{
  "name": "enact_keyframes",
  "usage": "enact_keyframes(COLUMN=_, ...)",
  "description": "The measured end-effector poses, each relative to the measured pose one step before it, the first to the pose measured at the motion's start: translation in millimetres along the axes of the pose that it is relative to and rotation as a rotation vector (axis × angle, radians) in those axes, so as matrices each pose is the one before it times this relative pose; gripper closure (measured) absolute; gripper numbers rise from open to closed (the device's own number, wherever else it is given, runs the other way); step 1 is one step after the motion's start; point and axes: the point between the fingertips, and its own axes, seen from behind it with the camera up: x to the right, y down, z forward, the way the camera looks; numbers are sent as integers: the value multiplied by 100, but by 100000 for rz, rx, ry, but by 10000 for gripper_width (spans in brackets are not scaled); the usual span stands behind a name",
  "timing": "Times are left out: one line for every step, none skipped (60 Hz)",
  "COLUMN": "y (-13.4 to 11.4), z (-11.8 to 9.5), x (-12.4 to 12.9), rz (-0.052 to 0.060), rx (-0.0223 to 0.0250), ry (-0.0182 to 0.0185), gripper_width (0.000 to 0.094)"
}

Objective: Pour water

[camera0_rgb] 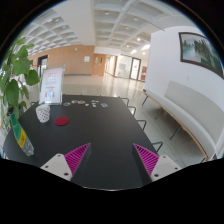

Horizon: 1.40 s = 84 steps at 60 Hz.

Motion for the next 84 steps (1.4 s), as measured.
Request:
enact_keyframes(y=59, z=1270, x=2222, rz=-620, rx=-79, ry=123, gripper_width=81)
enact_keyframes(y=103, z=-67, x=32, rz=-332, rx=-180, ry=163, gripper_width=80)
enact_keyframes(y=106, z=-88, x=35, rz=-438, rx=-160, ry=218, gripper_width=79)
enact_keyframes(y=103, z=-82, x=22, rz=-587, rx=-166, ry=272, gripper_width=81)
enact_keyframes(y=125, z=-79, x=46, rz=-632, rx=-137, ry=286, gripper_width=81)
enact_keyframes(y=100, z=-78, x=43, rz=-648, rx=-93, ry=278, gripper_width=83)
enact_keyframes(y=104, z=-56, x=39, rz=-647, rx=-53, ry=224, gripper_width=80)
enact_keyframes(y=123, z=-7, x=-11, rz=-600, rx=28, ry=208, gripper_width=81)
enact_keyframes(y=113, z=-66, x=-35, rz=-563, rx=89, ry=223, gripper_width=84)
enact_keyframes(y=163, z=-70, x=-40, rz=-572, rx=0, ry=209, gripper_width=84)
enact_keyframes(y=213, z=-83, x=-74, rz=-479, rx=-40, ry=174, gripper_width=82)
enact_keyframes(y=262, z=-139, x=-114, rz=-384, rx=-108, ry=92, gripper_width=84)
enact_keyframes(y=685, z=-198, x=-215, rz=-109, rx=-179, ry=-332, gripper_width=84)
enact_keyframes(y=404, z=-167, x=-210, rz=-5, rx=51, ry=-21, gripper_width=83)
enact_keyframes(y=336, z=-231, x=-225, rz=185, rx=56, ry=-37, gripper_width=84)
enact_keyframes(y=404, z=-272, x=-252, rz=299, rx=-1, ry=-79, gripper_width=84)
enact_keyframes(y=433, z=-359, x=-266, rz=290, rx=-102, ry=-221, gripper_width=85)
enact_keyframes(y=446, z=-344, x=-360, rz=240, rx=-179, ry=-400, gripper_width=84)
enact_keyframes(y=450, z=-338, x=-439, rz=140, rx=-268, ry=-510, gripper_width=85)
enact_keyframes(y=426, z=-400, x=-487, rz=74, rx=-261, ry=-586, gripper_width=85)
enact_keyframes(y=398, z=-407, x=-504, rz=33, rx=-130, ry=-585, gripper_width=85)
enact_keyframes(y=360, z=-423, x=-538, rz=41, rx=3, ry=-536, gripper_width=84)
enact_keyframes(y=334, z=-381, x=-542, rz=25, rx=158, ry=-501, gripper_width=85)
enact_keyframes(y=306, z=-357, x=-564, rz=-2, rx=206, ry=-540, gripper_width=84)
enact_keyframes(y=315, z=-390, x=-564, rz=-88, rx=179, ry=-582, gripper_width=83)
enact_keyframes(y=287, z=-370, x=-578, rz=-80, rx=138, ry=-608, gripper_width=83)
enact_keyframes(y=298, z=-338, x=-658, rz=-43, rx=76, ry=-649, gripper_width=85)
enact_keyframes(y=259, z=-322, x=-665, rz=55, rx=50, ry=-740, gripper_width=82)
enact_keyframes(y=203, z=-261, x=-740, rz=155, rx=109, ry=-888, gripper_width=85)
enact_keyframes(y=180, z=-257, x=-759, rz=187, rx=200, ry=-1082, gripper_width=87)
enact_keyframes(y=176, z=-238, x=-870, rz=222, rx=166, ry=-1226, gripper_width=87)
enact_keyframes(y=146, z=-194, x=-897, rz=240, rx=58, ry=-1309, gripper_width=86)
enact_keyframes(y=30, z=-1212, x=-2209, rz=333, rx=10, ry=-1111, gripper_width=90)
enact_keyframes(y=41, z=-114, x=-968, rz=204, rx=88, ry=-1335, gripper_width=85)
enact_keyframes(y=-7, z=-41, x=-974, rz=176, rx=146, ry=-1219, gripper_width=86)
enact_keyframes(y=-11, z=19, x=-974, rz=146, rx=149, ry=-1171, gripper_width=86)
enact_keyframes(y=-46, z=79, x=-989, rz=163, rx=132, ry=-1184, gripper_width=88)
enact_keyframes(y=-96, z=44, x=-979, rz=132, rx=136, ry=-1204, gripper_width=85)
enact_keyframes(y=-91, z=103, x=-986, rz=126, rx=151, ry=-1228, gripper_width=85)
enact_keyframes(y=-109, z=199, x=-1027, rz=2, rx=110, ry=-1229, gripper_width=86)
enact_keyframes(y=-115, z=190, x=-1015, rz=-121, rx=117, ry=-1199, gripper_width=87)
enact_keyframes(y=-151, z=217, x=-883, rz=-206, rx=222, ry=-1057, gripper_width=85)
enact_keyframes(y=-255, z=290, x=-902, rz=-197, rx=381, ry=-901, gripper_width=84)
enact_keyframes(y=-268, z=312, x=-904, rz=-235, rx=469, ry=-770, gripper_width=86)
enact_keyframes(y=-263, z=360, x=-839, rz=-198, rx=567, ry=-628, gripper_width=85)
enact_keyframes(y=-318, z=333, x=-793, rz=-186, rx=655, ry=-463, gripper_width=84)
enact_keyframes(y=-356, z=396, x=-770, rz=-180, rx=675, ry=-423, gripper_width=86)
enact_keyframes(y=-355, z=486, x=-759, rz=-150, rx=692, ry=-444, gripper_width=85)
enact_keyframes(y=-365, z=471, x=-717, rz=-129, rx=767, ry=-449, gripper_width=86)
enact_keyframes(y=-395, z=520, x=-708, rz=-73, rx=817, ry=-334, gripper_width=84)
enact_keyframes(y=-339, z=600, x=-665, rz=16, rx=821, ry=-143, gripper_width=87)
enact_keyframes(y=-326, z=617, x=-546, rz=-8, rx=748, ry=32, gripper_width=85)
enact_keyframes(y=-341, z=564, x=-481, rz=-25, rx=741, ry=120, gripper_width=85)
enact_keyframes(y=-308, z=614, x=-494, rz=-37, rx=747, ry=106, gripper_width=83)
enact_keyframes(y=-319, z=629, x=-405, rz=-13, rx=800, ry=157, gripper_width=84)
enact_keyframes(y=-286, z=594, x=-389, rz=23, rx=761, ry=259, gripper_width=84)
enact_keyframes(y=-260, z=614, x=-297, rz=7, rx=669, ry=401, gripper_width=84)
enact_keyframes(y=-240, z=738, x=-355, rz=81, rx=614, ry=461, gripper_width=84)
enact_keyframes(y=-213, z=584, x=-203, rz=-57, rx=558, ry=607, gripper_width=85)
enact_keyframes(y=-187, z=588, x=-169, rz=-7, rx=486, ry=704, gripper_width=88)
enact_keyframes(y=-208, z=649, x=-102, rz=73, rx=427, ry=814, gripper_width=88)
enact_keyframes(y=-161, z=626, x=-91, rz=142, rx=363, ry=731, gripper_width=90)
enact_keyframes(y=-127, z=618, x=-93, rz=222, rx=292, ry=593, gripper_width=93)
enact_keyframes(y=-112, z=597, x=-124, rz=235, rx=326, ry=411, gripper_width=96)
enact_keyframes(y=-92, z=608, x=-100, rz=177, rx=309, ry=299, gripper_width=105)
enact_keyframes(y=227, z=-187, x=803, rz=10, rx=335, ry=66, gripper_width=115)
enact_keyframes(y=-357, z=1057, x=-565, rz=139, rx=2, ry=709, gripper_width=122)
enact_keyframes(y=-52, z=417, x=-46, rz=52, rx=-43, ry=554, gripper_width=131)
enact_keyframes(y=-30, z=329, x=65, rz=-14, rx=51, ry=433, gripper_width=145)
enact_keyframes(y=-84, z=323, x=-2, rz=-6, rx=256, ry=272, gripper_width=159)
enact_keyframes(y=-72, z=258, x=-6, rz=83, rx=406, ry=202, gripper_width=177)
enact_keyframes(y=-76, z=228, x=-55, rz=127, rx=474, ry=68, gripper_width=196)
enact_keyframes(y=-103, z=235, x=-84, rz=56, rx=529, ry=-124, gripper_width=260)
enact_keyframes(y=-102, z=194, x=-134, rz=-83, rx=610, ry=-296, gripper_width=326)
enact_keyframes(y=-87, z=146, x=-224, rz=198, rx=697, ry=-664, gripper_width=367)
enact_keyframes(y=-39, z=-97, x=69, rz=264, rx=1191, ry=51, gripper_width=369)
enact_keyframes(y=-27, z=305, x=-227, rz=115, rx=724, ry=234, gripper_width=381)
enact_keyframes(y=16, z=28, x=56, rz=158, rx=337, ry=112, gripper_width=394)
enact_keyframes(y=-44, z=13, x=61, rz=-76, rx=492, ry=162, gripper_width=405)
enact_keyframes(y=-87, z=37, x=52, rz=129, rx=635, ry=150, gripper_width=421)
enact_keyframes(y=-69, z=-17, x=109, rz=44, rx=494, ry=389, gripper_width=430)
enact_keyframes(y=-39, z=16, x=153, rz=32, rx=360, ry=539, gripper_width=446)
enact_keyframes(y=-78, z=14, x=160, rz=152, rx=291, ry=623, gripper_width=451)
enact_keyframes(y=-154, z=-5, x=184, rz=272, rx=405, ry=595, gripper_width=462)
